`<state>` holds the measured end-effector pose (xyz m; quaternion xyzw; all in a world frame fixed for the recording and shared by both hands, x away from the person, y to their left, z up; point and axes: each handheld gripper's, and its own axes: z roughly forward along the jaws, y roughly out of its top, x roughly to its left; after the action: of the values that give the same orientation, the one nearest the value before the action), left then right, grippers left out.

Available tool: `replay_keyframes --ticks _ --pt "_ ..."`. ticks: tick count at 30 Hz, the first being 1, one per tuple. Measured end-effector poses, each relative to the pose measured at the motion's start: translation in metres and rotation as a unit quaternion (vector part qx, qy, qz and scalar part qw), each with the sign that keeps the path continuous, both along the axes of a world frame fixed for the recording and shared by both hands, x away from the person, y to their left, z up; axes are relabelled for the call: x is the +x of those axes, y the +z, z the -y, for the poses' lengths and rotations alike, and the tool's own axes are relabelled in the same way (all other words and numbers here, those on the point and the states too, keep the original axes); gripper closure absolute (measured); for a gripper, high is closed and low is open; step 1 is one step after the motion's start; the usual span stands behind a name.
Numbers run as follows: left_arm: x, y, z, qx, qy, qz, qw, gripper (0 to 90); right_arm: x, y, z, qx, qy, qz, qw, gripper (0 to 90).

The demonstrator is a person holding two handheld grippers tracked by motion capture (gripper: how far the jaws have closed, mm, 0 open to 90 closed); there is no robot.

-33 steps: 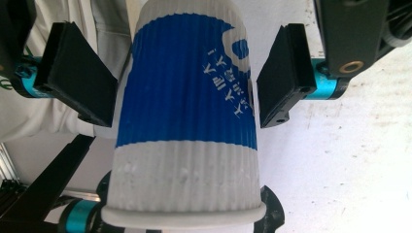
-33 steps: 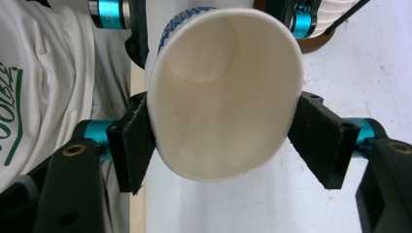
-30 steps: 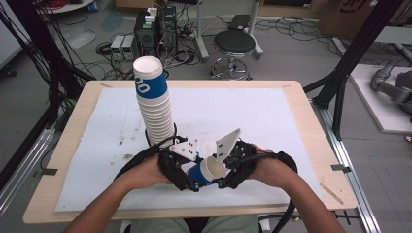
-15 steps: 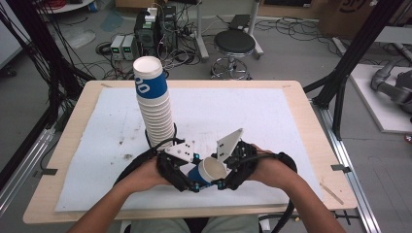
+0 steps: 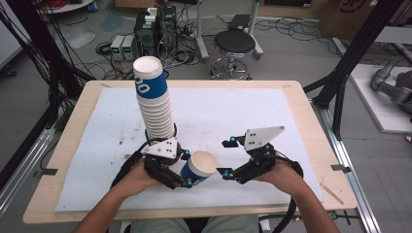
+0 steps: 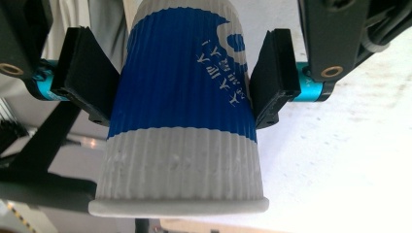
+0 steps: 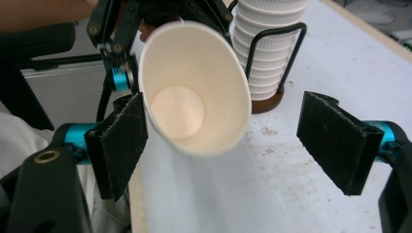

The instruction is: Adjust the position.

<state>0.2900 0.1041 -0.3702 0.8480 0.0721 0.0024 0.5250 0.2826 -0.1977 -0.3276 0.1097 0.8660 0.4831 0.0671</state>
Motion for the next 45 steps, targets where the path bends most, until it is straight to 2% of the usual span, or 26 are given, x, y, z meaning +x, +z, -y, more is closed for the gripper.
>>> replay_keyframes --ticks 4,5,6,8,9,11,12,13,14,19,20,21,22,23,27,30,31,32,34,36,37,38,41,45 --pt "-0.004 0.005 -0.01 -0.031 0.018 0.015 0.9993 29.5 -0.001 -0.009 0.008 0.01 -0.03 0.014 0.9994 19.2" --pt "-0.004 0.005 -0.01 -0.031 0.018 0.015 0.9993 29.5 -0.001 -0.009 0.008 0.01 -0.03 0.014 0.9994 19.2" --pt "-0.007 0.006 -0.015 -0.048 0.029 0.025 0.9981 29.5 -0.001 -0.014 0.012 0.015 -0.047 0.009 0.9988 19.3" --pt "-0.008 0.007 -0.018 -0.056 0.033 0.03 0.9975 29.5 -0.001 -0.019 0.016 0.02 -0.057 0.008 0.9981 19.2" --pt "-0.011 0.009 -0.025 -0.073 0.047 0.038 0.9955 29.5 -0.001 -0.02 0.017 0.021 -0.059 0.008 0.998 19.2" --pt "-0.014 0.009 -0.033 -0.092 0.062 0.045 0.9928 29.5 -0.002 -0.024 0.022 0.028 -0.066 0.015 0.9973 19.2" --pt "-0.016 0.009 -0.037 -0.098 0.069 0.049 0.9915 29.5 -0.003 -0.026 0.024 0.033 -0.069 0.02 0.9969 19.2" --pt "-0.016 0.009 -0.037 -0.098 0.069 0.049 0.9915 29.5 -0.003 -0.026 0.024 0.033 -0.069 0.02 0.9969 19.2" --pt "-0.018 0.009 -0.045 -0.112 0.085 0.056 0.9884 29.5 -0.003 -0.028 0.029 0.042 -0.079 0.026 0.9956 19.2" --pt "-0.023 0.006 -0.064 -0.14 0.115 0.07 0.981 29.6 -0.002 -0.034 0.037 0.05 -0.106 0.036 0.9925 19.3" --pt "-0.023 0.006 -0.064 -0.14 0.115 0.07 0.981 29.7 -0.002 -0.035 0.038 0.052 -0.113 0.034 0.9917 19.3" --pt "-0.024 0.006 -0.066 -0.144 0.118 0.073 0.9798 29.7 -0.001 -0.036 0.039 0.052 -0.116 0.036 0.9912 19.3" --pt "-0.027 0.004 -0.073 -0.16 0.123 0.077 0.9764 29.7 0.0 -0.038 0.041 0.055 -0.124 0.036 0.9901 19.3" --pt "-0.029 0.003 -0.076 -0.165 0.126 0.078 0.9751 29.7 0.0 -0.039 0.043 0.056 -0.129 0.034 0.9895 19.3" --pt "-0.031 -0.001 -0.084 -0.17 0.137 0.084 0.9722 29.8 0.002 -0.045 0.048 0.059 -0.152 0.033 0.9861 19.4" --pt "-0.034 -0.006 -0.093 -0.181 0.151 0.093 0.9674 29.7 0.004 -0.049 0.051 0.059 -0.166 0.035 0.9838 19.5" --pt "-0.034 -0.006 -0.093 -0.181 0.151 0.093 0.9674 29.7 0.004 -0.049 0.051 0.059 -0.166 0.035 0.9838 19.5" --pt "-0.034 -0.007 -0.096 -0.183 0.155 0.093 0.9663 29.7 0.004 -0.05 0.054 0.059 -0.176 0.04 0.9818 19.5" --pt "-0.035 -0.008 -0.102 -0.189 0.167 0.097 0.9627 29.7 0.005 -0.05 0.055 0.06 -0.182 0.04 0.9807 19.5" --pt "-0.036 -0.009 -0.106 -0.189 0.175 0.103 0.9607 29.7 0.006 -0.051 0.057 0.062 -0.187 0.038 0.9795 19.4" --pt "-0.036 -0.009 -0.106 -0.189 0.175 0.103 0.9607 29.7 0.006 -0.052 0.057 0.062 -0.19 0.043 0.979 19.4" --pt "-0.037 -0.01 -0.111 -0.19 0.182 0.105 0.959 29.7 0.006 -0.052 0.057 0.062 -0.192 0.039 0.9786 19.4" --pt "-0.039 -0.01 -0.116 -0.19 0.19 0.109 0.957 29.7 0.007 -0.053 0.059 0.066 -0.196 0.04 0.9775 19.4" --pt "-0.039 -0.012 -0.121 -0.194 0.195 0.11 0.9552 29.7 0.007 -0.053 0.06 0.067 -0.202 0.041 0.9762 19.4"
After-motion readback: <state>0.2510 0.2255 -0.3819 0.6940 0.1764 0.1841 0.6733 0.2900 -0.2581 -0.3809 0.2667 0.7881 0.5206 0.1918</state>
